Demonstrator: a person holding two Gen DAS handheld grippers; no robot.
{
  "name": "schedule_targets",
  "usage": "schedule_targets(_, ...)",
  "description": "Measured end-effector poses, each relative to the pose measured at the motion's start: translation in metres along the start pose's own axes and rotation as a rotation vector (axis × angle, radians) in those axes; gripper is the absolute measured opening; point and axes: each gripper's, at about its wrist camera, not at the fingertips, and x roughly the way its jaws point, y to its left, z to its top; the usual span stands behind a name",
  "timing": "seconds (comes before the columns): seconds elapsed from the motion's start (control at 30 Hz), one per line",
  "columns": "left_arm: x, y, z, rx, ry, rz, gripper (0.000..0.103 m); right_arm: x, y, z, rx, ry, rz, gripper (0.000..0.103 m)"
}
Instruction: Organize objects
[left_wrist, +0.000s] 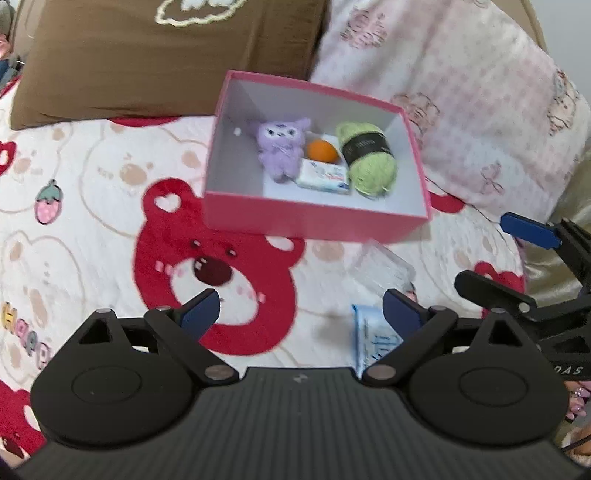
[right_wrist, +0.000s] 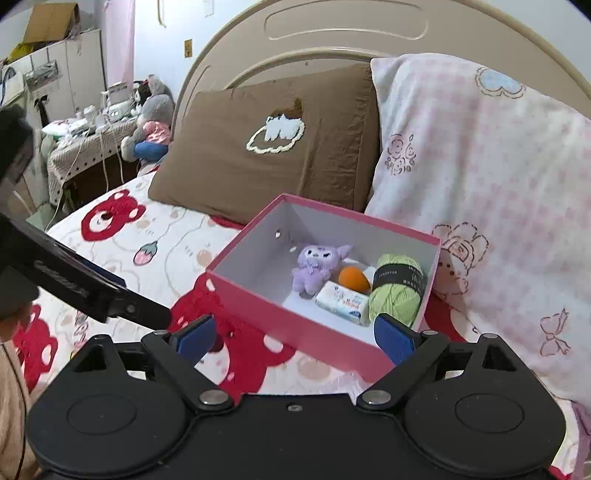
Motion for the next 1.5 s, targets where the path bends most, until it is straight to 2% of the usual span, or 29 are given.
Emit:
schedule_targets(0.27,0.002,-0.015,-0.027,0.032,0.022,-0.062,0.096,-0.010,0.017,-0.023,-0.086,0.051,-0.026,0.095)
schedule_targets(0.53,-0.001,-0.018,-0.050,0.021,0.053,-0.085,0.096,-0.023,0.032,-0.046,-0.132,0.031,-0.063,0.095)
schedule_targets(0.73,0.008,-0.015,-0.058,0.004,0.080,-0.116,0.096,-0.024,0.030,-0.064,-0.118,0.086,-0.081,0.095)
schedule_targets(1.0,0.020,-0.019,-0.070,0.041,0.101,-0.106,0.096,-0.019,0.021,-0.084,-0.032,0.144,-0.091,0.094)
schedule_targets(1.17,0.031,-0.020,-0.076,0.042,0.129,-0.118,0.096,-0.029,0.025,-0.096,-0.032,0.114,-0.058,0.094)
schedule_targets(1.33,0.037,-0.023,-0.087,0.080,0.089,-0.070,0.096,-0.029,0.024,-0.109,-0.014,0.109,-0.017,0.094)
schedule_targets(1.5,0.047,-0.031,-0.093,0.103,0.078,-0.092,0.096,-0.021,0.021,-0.124,0.008,0.110,0.023,0.094)
